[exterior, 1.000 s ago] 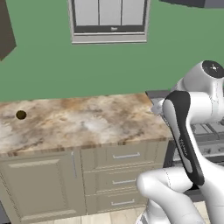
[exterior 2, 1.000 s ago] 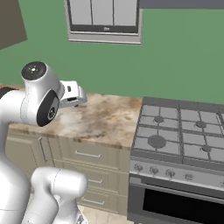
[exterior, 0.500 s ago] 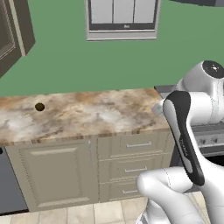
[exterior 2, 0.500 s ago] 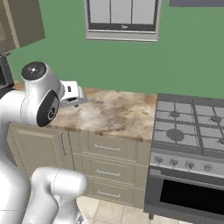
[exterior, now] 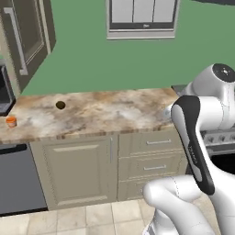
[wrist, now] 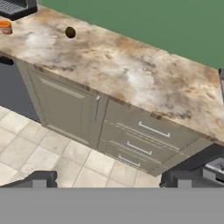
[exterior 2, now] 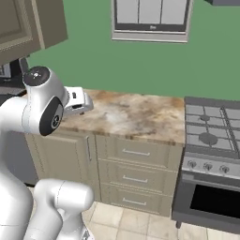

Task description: Pick the boxed food and jam from the counter and place them in the cabinets closest to them.

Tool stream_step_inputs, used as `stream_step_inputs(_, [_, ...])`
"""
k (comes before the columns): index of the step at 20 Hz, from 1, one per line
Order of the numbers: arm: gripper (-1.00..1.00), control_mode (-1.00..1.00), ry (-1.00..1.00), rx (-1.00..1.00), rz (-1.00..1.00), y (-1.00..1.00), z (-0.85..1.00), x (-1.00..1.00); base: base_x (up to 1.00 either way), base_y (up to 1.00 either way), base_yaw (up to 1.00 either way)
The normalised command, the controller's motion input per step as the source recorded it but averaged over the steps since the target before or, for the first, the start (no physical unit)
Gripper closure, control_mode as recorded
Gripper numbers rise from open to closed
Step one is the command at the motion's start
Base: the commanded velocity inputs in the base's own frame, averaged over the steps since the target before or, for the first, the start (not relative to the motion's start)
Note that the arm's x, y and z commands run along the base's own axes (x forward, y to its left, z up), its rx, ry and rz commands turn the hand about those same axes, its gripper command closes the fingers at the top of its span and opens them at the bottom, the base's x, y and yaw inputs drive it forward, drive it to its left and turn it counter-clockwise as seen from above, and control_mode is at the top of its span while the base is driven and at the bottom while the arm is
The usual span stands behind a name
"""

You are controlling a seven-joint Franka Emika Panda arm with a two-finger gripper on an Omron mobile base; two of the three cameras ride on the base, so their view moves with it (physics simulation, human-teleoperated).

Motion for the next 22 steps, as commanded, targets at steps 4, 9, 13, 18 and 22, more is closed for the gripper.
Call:
stream_step_inputs(4, [-1.0, 1.0, 0.0, 0.0, 0.0, 0.0, 0.0, 0.0, -0.34, 0.59, 0.0])
stream_step_inputs(9, [-1.0, 1.0, 0.0, 0.0, 0.0, 0.0, 0.0, 0.0, -0.25, 0.63, 0.0])
stream_step_inputs(13, [-1.0, 1.0, 0.0, 0.0, 0.0, 0.0, 0.0, 0.0, -0.2, 0.67, 0.0])
stream_step_inputs(18, [-1.0, 1.0, 0.0, 0.0, 0.0, 0.0, 0.0, 0.0, -0.22, 0.62, 0.0])
stream_step_inputs(22, [-1.0, 1.0, 0.0, 0.0, 0.0, 0.0, 0.0, 0.0, -0.22, 0.62, 0.0])
